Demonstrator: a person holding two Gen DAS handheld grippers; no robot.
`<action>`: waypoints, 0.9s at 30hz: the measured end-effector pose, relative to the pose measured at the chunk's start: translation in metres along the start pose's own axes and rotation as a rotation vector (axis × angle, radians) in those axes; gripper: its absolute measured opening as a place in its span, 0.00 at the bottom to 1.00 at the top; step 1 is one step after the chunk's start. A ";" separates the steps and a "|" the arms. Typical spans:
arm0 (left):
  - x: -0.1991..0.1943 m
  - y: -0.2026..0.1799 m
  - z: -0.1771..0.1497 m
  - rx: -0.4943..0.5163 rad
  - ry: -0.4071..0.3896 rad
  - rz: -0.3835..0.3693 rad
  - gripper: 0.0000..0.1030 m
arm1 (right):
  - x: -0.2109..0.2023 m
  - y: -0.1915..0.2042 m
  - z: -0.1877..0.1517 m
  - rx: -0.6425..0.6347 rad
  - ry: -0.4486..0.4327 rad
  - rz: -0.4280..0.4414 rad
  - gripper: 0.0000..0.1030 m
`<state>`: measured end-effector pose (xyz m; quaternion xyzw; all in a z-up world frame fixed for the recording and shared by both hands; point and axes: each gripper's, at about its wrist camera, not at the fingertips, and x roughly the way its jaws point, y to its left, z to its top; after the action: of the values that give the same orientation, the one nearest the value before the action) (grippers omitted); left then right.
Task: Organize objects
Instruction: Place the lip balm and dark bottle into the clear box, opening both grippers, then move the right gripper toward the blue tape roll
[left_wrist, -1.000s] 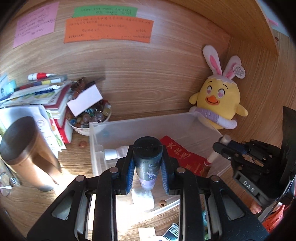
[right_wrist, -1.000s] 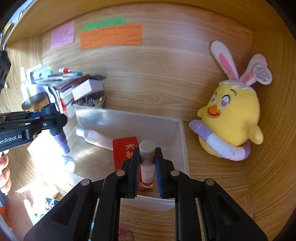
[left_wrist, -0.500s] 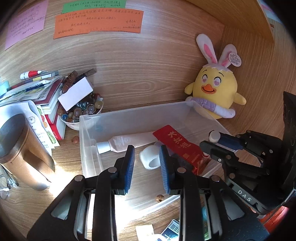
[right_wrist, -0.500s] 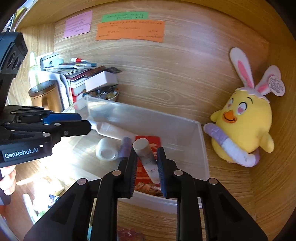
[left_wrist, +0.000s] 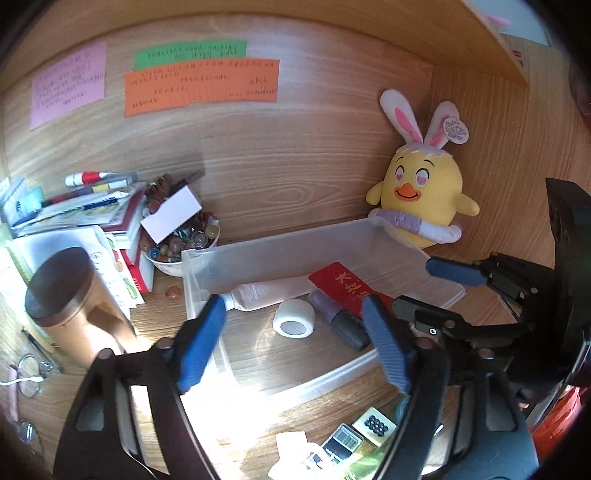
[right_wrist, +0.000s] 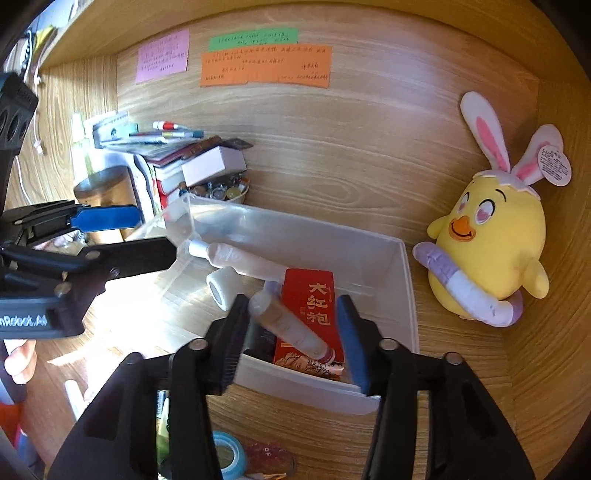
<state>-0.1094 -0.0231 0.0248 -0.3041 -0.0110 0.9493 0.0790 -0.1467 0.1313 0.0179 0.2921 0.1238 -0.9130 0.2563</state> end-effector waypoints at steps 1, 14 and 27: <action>-0.004 0.000 -0.001 0.000 -0.007 0.004 0.83 | -0.003 0.000 0.000 0.001 -0.006 -0.002 0.55; -0.039 0.013 -0.028 -0.023 0.006 0.058 0.94 | -0.039 0.003 -0.016 0.007 -0.040 0.001 0.70; -0.032 0.030 -0.082 -0.098 0.156 0.054 0.94 | -0.037 -0.007 -0.060 0.078 0.078 0.035 0.70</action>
<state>-0.0403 -0.0596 -0.0256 -0.3806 -0.0429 0.9229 0.0389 -0.0964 0.1740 -0.0078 0.3393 0.0928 -0.9005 0.2556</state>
